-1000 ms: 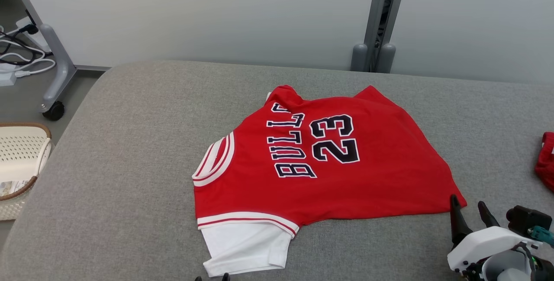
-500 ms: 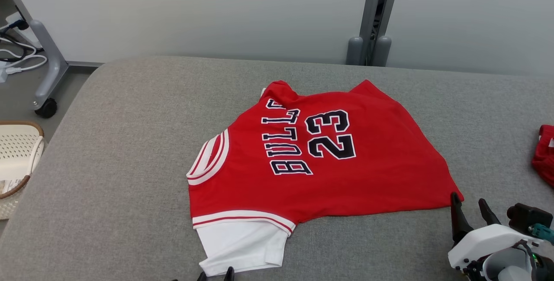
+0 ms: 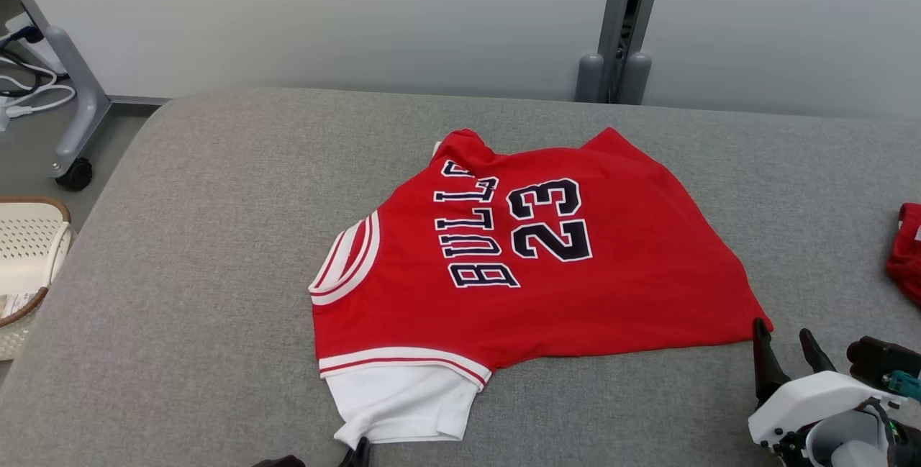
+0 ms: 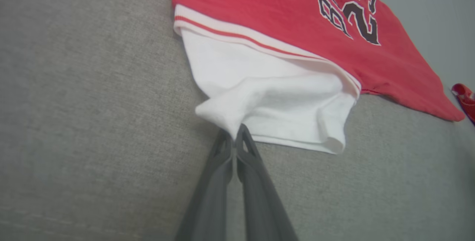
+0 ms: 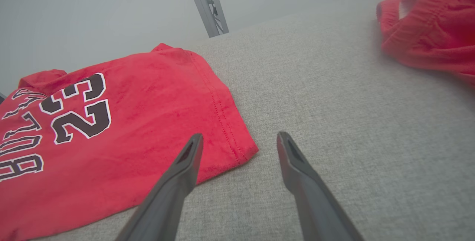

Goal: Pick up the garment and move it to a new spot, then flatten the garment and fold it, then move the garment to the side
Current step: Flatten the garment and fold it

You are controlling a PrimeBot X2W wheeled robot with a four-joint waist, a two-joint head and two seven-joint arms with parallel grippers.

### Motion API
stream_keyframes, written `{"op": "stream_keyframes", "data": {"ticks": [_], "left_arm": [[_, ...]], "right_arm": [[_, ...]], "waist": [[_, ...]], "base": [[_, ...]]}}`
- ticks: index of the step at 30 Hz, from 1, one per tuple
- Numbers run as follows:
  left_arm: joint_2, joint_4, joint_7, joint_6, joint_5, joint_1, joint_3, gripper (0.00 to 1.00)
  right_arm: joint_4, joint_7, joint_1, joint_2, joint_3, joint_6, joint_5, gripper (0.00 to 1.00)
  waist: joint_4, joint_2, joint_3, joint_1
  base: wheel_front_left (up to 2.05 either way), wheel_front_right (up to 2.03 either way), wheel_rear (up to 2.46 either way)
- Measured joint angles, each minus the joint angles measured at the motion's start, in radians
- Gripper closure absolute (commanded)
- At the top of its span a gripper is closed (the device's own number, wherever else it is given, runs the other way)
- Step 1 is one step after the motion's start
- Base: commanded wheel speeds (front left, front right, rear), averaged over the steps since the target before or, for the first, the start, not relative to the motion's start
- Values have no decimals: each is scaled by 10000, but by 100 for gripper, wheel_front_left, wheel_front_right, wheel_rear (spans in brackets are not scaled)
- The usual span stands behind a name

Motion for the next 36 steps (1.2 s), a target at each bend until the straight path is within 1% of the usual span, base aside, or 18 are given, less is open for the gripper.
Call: {"op": "stream_keyframes", "data": {"ticks": [8,16,22,28,36], "left_arm": [[0,-194,0,0,171,148,309,100],[0,-554,-2,13,648,309,571,100],[0,-826,-2,15,995,430,694,100],[-2,-878,-2,-4,1112,429,662,100],[0,-922,-2,-13,1154,292,642,100]], "right_arm": [[134,-2,0,36,17,0,8,0],[349,-2,-31,17,10,0,35,0],[679,240,-312,21,-67,0,579,0],[1093,729,-711,23,-48,0,1517,0],[1655,807,-1142,-96,100,0,1983,0]], "waist": [[77,0,-123,0],[129,0,-202,0],[162,0,-111,0],[276,0,71,0],[379,0,337,0]], "base": [[0,0,0],[0,0,0],[0,0,0],[0,0,0],[0,0,0]]}}
